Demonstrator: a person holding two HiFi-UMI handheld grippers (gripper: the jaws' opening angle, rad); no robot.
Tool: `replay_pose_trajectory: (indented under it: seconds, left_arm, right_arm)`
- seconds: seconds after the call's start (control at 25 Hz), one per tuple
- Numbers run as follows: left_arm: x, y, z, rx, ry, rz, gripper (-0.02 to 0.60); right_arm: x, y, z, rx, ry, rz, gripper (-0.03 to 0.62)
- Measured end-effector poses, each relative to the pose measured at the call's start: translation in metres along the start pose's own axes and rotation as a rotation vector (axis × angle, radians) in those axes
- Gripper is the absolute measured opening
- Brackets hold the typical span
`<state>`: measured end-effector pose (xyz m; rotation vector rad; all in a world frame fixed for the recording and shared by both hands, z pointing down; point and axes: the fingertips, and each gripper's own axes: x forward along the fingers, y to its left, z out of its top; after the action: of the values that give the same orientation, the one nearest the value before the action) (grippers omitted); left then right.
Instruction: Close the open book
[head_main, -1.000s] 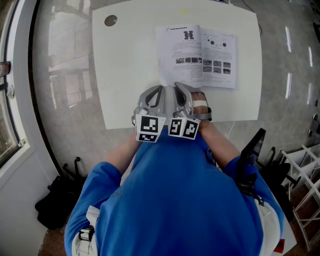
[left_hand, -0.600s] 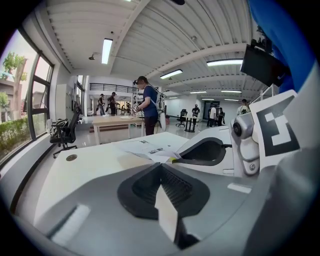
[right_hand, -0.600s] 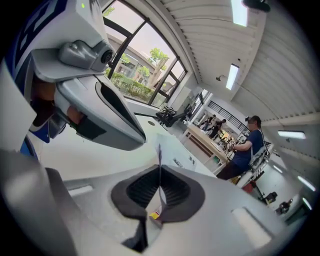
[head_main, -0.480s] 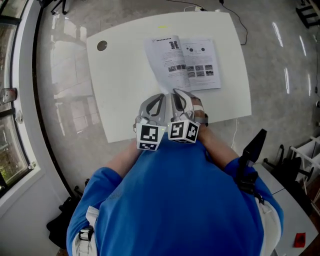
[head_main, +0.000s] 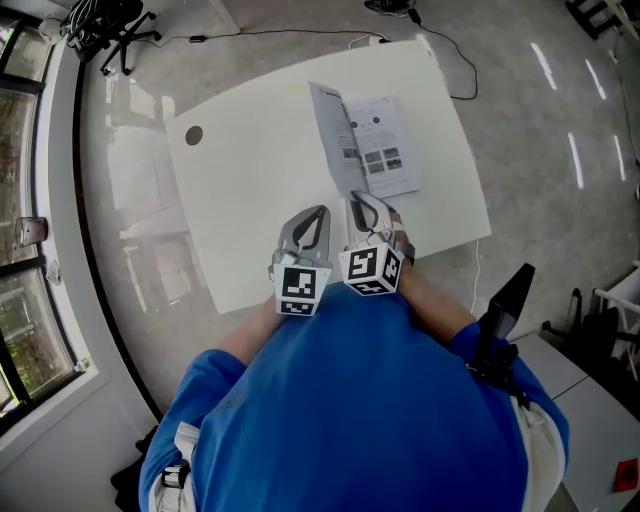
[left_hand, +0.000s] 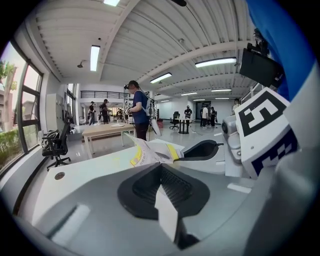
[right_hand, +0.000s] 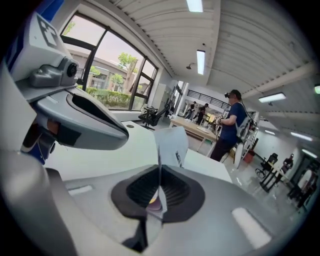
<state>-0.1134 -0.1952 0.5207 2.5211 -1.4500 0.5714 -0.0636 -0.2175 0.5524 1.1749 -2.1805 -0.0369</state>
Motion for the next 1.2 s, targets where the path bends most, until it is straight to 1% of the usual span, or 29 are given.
replay_pose_trajectory:
  seconds: [0.24,0.48,0.68,0.88,1.2]
  left_arm:
    - [0.011,-0.011,0.007,0.024,0.017,-0.012,0.009]
    - [0.025,-0.024,0.005,0.023,0.045,-0.025,0.008]
    - [0.040,-0.031,0.008,0.025,0.060,-0.027,0.008]
    - [0.054,-0.039,0.008,0.026,0.084,-0.030,0.008]
    - [0.070,-0.045,0.007,0.030,0.117,-0.027,0.008]
  right_arm:
    - [-0.003,-0.029,-0.019,0.118,0.032,-0.003,0.012]
    - [-0.002,-0.054,-0.052,0.309,0.107,0.007,0.012]
    - [0.002,-0.066,-0.072,0.402,0.152,0.028,0.012]
    - [0.007,-0.072,-0.090,0.466,0.173,0.054,0.014]
    - [0.011,-0.080,-0.106,0.497,0.200,0.080,0.018]
